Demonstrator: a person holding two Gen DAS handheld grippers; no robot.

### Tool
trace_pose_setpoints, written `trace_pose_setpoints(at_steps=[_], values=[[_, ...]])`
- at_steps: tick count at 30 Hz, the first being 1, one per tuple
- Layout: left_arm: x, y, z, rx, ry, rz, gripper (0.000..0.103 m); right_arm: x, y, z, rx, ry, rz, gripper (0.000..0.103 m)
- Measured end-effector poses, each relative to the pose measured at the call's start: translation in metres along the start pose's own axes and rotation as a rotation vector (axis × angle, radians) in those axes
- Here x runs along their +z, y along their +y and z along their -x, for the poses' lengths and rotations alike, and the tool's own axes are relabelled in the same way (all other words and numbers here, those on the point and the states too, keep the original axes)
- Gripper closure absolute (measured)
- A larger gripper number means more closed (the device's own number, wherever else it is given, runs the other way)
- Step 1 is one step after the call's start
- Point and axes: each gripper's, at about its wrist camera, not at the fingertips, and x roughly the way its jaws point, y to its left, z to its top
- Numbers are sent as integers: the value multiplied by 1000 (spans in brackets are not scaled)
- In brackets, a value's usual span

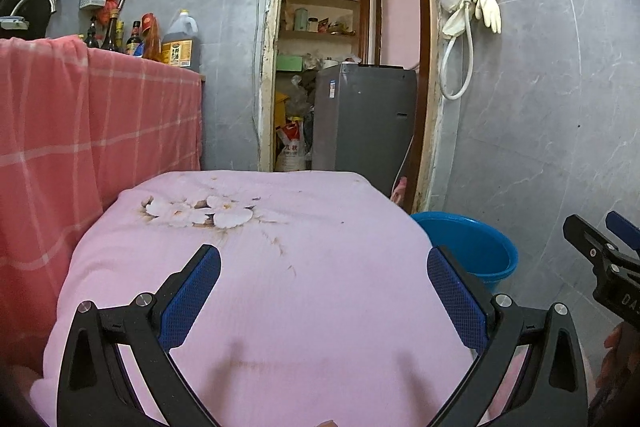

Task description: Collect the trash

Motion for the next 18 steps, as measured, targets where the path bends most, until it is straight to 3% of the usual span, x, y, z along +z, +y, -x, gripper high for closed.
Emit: trace_pose_setpoints(at_steps=[18], values=[[-11, 9, 0, 20, 5, 9, 2, -9, -5, -3, -31, 17, 6, 0]])
